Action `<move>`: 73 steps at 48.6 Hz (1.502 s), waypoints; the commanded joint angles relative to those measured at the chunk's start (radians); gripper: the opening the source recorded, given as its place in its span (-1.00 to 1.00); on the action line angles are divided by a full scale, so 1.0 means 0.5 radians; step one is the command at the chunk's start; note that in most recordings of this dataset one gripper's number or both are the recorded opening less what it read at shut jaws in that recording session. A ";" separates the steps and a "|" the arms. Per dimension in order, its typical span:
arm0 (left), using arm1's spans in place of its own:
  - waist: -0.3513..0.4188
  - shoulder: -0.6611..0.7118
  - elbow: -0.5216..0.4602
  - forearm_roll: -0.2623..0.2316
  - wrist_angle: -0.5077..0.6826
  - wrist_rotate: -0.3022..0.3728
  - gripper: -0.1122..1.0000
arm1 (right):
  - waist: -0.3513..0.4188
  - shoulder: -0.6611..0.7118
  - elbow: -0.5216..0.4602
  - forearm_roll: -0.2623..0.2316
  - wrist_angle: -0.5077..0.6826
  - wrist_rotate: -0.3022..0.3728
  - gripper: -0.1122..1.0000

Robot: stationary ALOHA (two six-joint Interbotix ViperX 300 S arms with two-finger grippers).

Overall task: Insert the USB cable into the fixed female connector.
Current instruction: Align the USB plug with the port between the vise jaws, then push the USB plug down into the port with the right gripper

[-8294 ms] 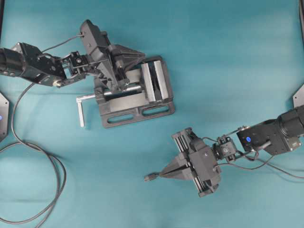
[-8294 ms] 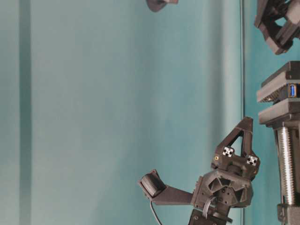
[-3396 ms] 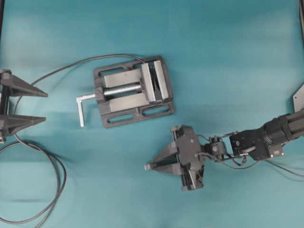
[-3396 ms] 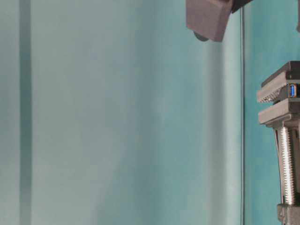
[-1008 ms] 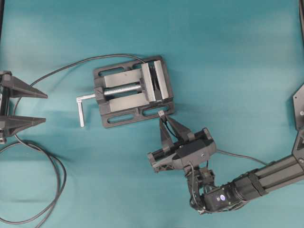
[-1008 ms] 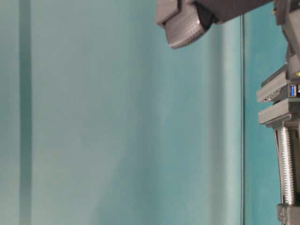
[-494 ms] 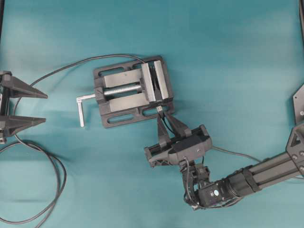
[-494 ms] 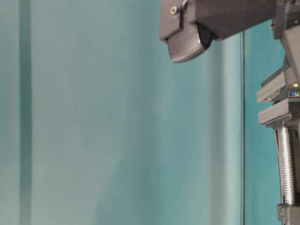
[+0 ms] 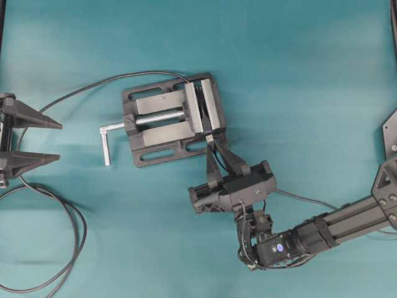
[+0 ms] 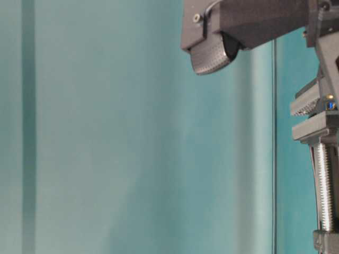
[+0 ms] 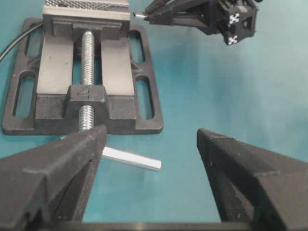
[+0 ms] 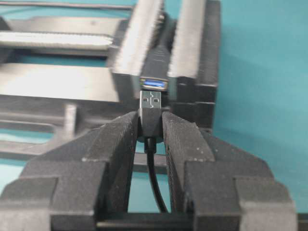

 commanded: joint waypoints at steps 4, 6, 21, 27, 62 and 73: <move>0.003 0.025 -0.025 0.003 -0.018 -0.018 0.88 | -0.015 -0.037 -0.040 0.021 -0.028 0.000 -0.41; 0.006 0.025 -0.025 0.003 -0.018 -0.018 0.88 | -0.018 -0.037 -0.043 0.021 -0.028 -0.003 -0.41; 0.031 0.025 -0.018 0.003 -0.012 -0.018 0.88 | -0.025 -0.040 -0.055 0.021 -0.028 -0.006 -0.41; 0.034 0.025 -0.018 0.003 -0.003 -0.018 0.88 | -0.034 -0.037 -0.061 0.021 -0.028 -0.006 -0.41; 0.037 0.025 -0.012 0.006 -0.012 -0.018 0.88 | -0.089 -0.037 -0.080 0.021 -0.012 -0.018 -0.41; 0.049 0.025 -0.009 0.003 -0.012 -0.015 0.88 | -0.101 -0.037 -0.104 0.021 0.012 -0.126 -0.41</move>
